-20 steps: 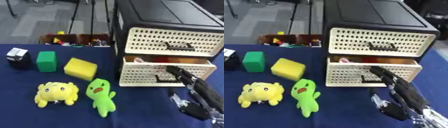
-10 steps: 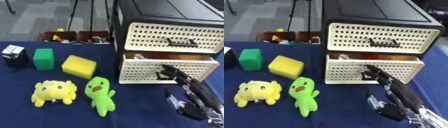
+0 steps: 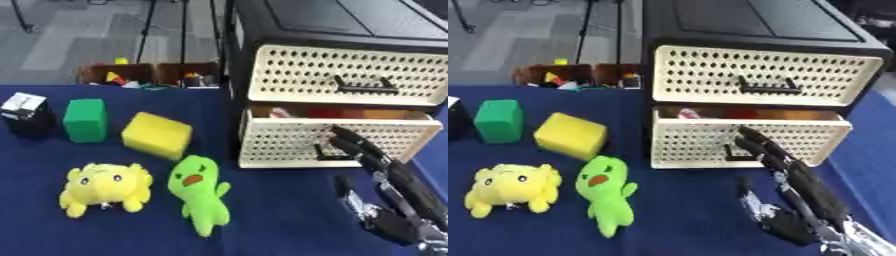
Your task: Pick up objects from table and place into drawer.
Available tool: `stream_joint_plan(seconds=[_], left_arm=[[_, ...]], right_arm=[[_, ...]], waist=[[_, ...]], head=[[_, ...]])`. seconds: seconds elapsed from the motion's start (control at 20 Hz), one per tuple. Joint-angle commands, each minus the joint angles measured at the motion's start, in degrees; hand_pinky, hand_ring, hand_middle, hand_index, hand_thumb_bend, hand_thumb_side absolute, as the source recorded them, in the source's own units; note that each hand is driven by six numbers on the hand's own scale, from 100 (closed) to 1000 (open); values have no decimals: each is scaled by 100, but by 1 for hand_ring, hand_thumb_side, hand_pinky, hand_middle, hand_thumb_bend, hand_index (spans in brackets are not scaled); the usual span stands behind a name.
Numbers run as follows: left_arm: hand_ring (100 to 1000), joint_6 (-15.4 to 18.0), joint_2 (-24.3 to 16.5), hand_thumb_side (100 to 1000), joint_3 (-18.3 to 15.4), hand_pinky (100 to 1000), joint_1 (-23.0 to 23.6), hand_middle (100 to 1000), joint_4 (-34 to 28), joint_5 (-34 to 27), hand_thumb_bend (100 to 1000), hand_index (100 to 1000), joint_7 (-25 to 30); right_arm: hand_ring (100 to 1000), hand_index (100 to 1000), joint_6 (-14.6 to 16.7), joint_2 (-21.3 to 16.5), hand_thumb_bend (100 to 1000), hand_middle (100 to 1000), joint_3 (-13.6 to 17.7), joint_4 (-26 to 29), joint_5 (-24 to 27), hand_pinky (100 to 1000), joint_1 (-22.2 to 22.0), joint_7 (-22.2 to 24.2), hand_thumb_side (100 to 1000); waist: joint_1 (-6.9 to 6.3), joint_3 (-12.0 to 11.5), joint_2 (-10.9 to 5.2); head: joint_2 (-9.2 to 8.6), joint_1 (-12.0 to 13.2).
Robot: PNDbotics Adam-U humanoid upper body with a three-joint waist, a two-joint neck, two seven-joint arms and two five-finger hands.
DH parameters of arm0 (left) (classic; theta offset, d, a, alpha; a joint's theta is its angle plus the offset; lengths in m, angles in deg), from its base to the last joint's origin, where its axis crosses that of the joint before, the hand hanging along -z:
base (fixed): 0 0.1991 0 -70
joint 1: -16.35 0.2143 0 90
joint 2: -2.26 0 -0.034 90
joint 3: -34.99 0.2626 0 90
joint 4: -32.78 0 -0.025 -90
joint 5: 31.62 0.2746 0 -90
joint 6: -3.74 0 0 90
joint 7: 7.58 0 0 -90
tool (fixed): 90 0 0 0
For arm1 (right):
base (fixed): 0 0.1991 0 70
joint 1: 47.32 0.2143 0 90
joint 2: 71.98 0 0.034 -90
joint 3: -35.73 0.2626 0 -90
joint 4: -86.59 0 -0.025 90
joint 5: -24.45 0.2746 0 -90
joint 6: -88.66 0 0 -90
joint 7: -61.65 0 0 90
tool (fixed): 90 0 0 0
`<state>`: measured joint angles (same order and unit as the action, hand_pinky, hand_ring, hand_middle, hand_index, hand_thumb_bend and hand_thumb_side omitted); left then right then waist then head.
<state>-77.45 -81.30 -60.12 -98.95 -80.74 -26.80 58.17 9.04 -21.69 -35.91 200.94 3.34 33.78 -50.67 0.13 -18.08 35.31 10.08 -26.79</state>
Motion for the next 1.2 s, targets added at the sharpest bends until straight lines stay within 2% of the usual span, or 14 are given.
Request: stream_joint_plan(seconds=[0.05,0.35,0.65,0.95,1.05,1.15,1.2], left_arm=[[493,-3,-34,814,-10,332,-36,534,-107,-14,166,711,9],[491,15,-3,814,-19,330,-13,533,-107,-65,164,709,-1],[489,32,21,807,-17,328,-4,532,-107,-99,143,708,5],[489,37,31,813,-18,328,9,531,-107,-119,151,705,20],[489,33,14,815,-28,329,42,531,-107,-110,151,705,18],[490,16,-6,815,-58,330,102,532,-107,-89,149,705,-4],[491,5,-9,815,-73,332,129,533,-107,-78,153,706,-18]], right_arm=[[956,1000,-134,-25,100,1000,111,10,-32,831,-61,-22,1000],[945,1000,-186,-71,100,1000,213,-79,173,836,-50,-157,1000],[928,1000,27,-134,100,1000,205,-23,467,855,2,-289,1000],[906,995,220,-112,100,1000,121,22,477,830,10,-52,1000],[853,919,285,-67,100,930,64,23,323,754,-59,143,1000],[816,892,354,-1,100,876,2,23,37,717,-155,369,1000],[765,860,457,29,100,818,-38,23,-76,687,-201,418,1000]], waist=[[-9,-19,-105],[-17,-135,-26],[-34,-154,28],[-40,-110,31],[-41,-34,-34],[-56,99,-140],[-66,176,-212]], head=[[-133,-3],[-159,-46],[-205,-66],[-190,-74],[-108,-7],[41,94],[140,156]])
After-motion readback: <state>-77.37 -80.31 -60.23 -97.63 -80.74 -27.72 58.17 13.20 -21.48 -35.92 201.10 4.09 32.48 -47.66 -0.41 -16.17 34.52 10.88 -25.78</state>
